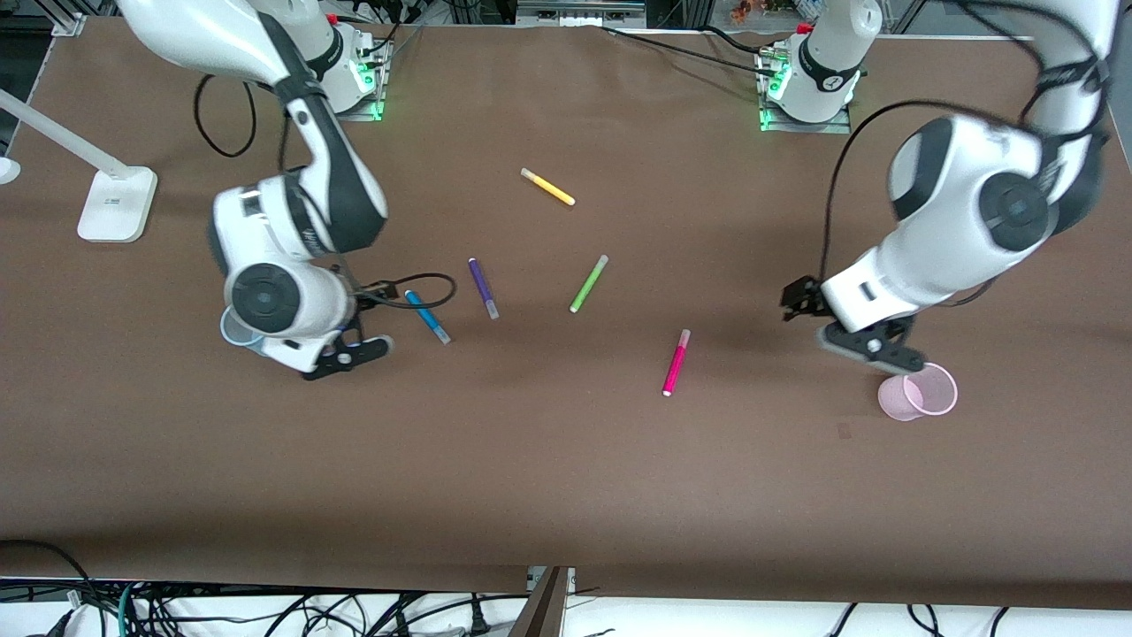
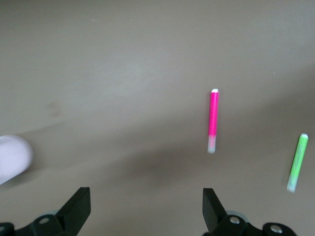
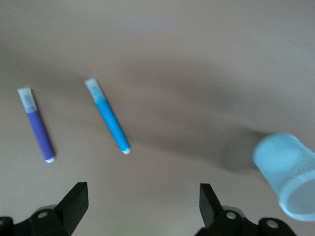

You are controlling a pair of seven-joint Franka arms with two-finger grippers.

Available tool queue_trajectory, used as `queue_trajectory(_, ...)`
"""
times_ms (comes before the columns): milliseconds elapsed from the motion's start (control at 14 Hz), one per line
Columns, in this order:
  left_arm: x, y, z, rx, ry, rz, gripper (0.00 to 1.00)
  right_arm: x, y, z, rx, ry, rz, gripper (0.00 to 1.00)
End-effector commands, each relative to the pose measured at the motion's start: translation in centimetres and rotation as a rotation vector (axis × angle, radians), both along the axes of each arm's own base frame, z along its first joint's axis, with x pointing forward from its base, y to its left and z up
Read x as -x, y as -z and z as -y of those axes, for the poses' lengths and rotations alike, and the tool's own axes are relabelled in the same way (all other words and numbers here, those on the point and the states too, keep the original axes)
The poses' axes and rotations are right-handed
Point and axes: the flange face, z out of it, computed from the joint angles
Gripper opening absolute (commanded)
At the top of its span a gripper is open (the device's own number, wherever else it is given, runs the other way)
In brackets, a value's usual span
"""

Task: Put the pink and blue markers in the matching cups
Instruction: 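Reach the left gripper to the pink marker while the right gripper reaches the blue marker, then close the left gripper on the pink marker while the right gripper grasps the blue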

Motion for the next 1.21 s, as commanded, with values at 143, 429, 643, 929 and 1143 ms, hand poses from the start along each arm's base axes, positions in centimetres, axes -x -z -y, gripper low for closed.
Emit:
queue_trajectory(143,1.1,10.4,7.9,0.051,-0.024,-0.023,1.0,-0.1,4.7,-4.6,-0.055,-0.06,0.057,1.0)
queue_trajectory(429,3.6,16.9,12.8,-0.02,-0.022,-0.026,1.0,-0.1,8.3,-5.8,-0.079,-0.075,0.108,1.0)
queue_trajectory(643,3.9,19.6,13.0,-0.058,-0.007,-0.01,1.0,0.2,10.1,-5.8,-0.085,-0.094,0.116,1.0)
queue_trajectory(929,3.9,21.0,13.0,-0.063,-0.021,-0.02,0.69,1.4,12.1,-6.2,-0.095,-0.114,0.13,1.0)
queue_trajectory(1143,4.0,21.2,13.5,-0.093,-0.059,0.013,0.24,2.0,12.8,-6.0,-0.089,-0.117,0.115,0.98)
